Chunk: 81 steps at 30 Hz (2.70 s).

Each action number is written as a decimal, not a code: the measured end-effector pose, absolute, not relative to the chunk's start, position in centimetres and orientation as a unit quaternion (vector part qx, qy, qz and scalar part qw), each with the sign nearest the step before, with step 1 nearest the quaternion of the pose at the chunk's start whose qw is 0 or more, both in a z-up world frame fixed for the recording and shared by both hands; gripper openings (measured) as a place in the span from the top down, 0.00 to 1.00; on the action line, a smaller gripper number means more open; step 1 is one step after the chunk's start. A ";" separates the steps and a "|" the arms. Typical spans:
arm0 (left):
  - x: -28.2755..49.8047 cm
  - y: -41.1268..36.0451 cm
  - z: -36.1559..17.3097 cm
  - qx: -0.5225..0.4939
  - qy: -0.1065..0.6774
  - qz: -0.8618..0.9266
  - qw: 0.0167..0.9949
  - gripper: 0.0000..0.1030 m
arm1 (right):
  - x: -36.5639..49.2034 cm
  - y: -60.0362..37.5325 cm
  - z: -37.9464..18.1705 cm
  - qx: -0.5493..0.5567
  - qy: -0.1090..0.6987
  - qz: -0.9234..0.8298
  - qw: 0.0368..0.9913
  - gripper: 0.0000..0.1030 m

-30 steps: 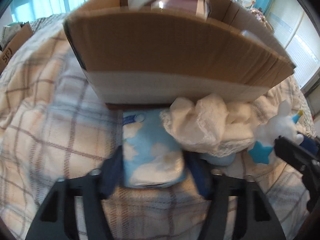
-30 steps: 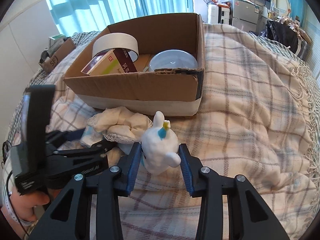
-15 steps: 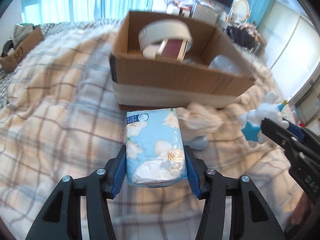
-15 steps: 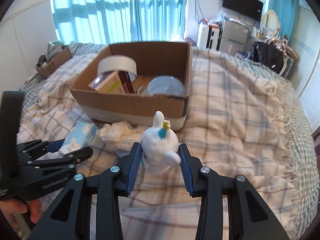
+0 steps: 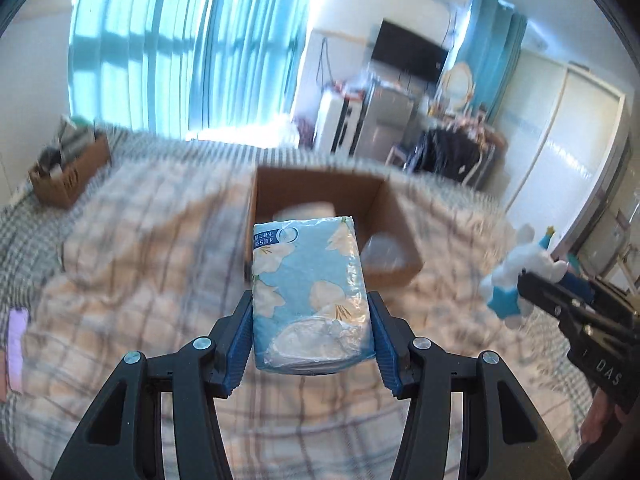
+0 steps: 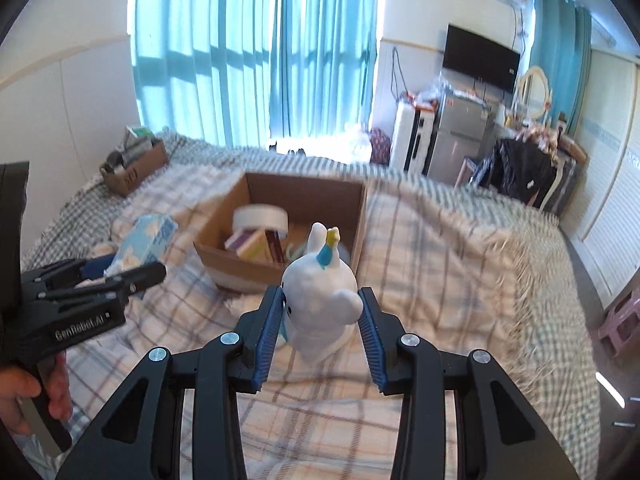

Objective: Organize objects
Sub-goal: 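Lower the tissue pack and unicorn figurine into the cardboard box, open both grippers, then grasp the white cloth with the right gripper while the left grasps the earbud case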

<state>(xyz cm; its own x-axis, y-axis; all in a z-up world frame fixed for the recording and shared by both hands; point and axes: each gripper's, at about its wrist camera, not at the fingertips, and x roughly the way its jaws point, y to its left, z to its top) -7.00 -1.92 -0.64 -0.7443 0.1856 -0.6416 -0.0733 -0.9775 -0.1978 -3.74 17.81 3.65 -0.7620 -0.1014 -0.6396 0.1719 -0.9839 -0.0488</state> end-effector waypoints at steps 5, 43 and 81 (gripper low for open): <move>-9.0 -1.4 3.3 -0.315 -0.059 0.944 0.074 0.47 | -4.5 17.6 7.2 0.309 0.059 -0.946 0.079 0.63; -26.1 -0.3 -5.0 -0.409 -0.034 0.909 0.068 0.19 | -23.9 19.2 1.3 0.363 -0.001 -0.929 0.070 0.37; -11.7 -7.4 -12.5 -0.401 -0.011 0.916 -0.023 0.00 | -14.2 12.4 -11.4 0.468 0.053 -0.877 0.091 0.16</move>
<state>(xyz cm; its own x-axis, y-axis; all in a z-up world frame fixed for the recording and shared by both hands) -11.72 -7.38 -12.45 -0.6771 -0.0333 -0.7351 0.0513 -0.9987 -0.0020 -14.24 12.41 -11.40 -0.5452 -0.1099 -0.8311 0.2100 -0.9777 -0.0084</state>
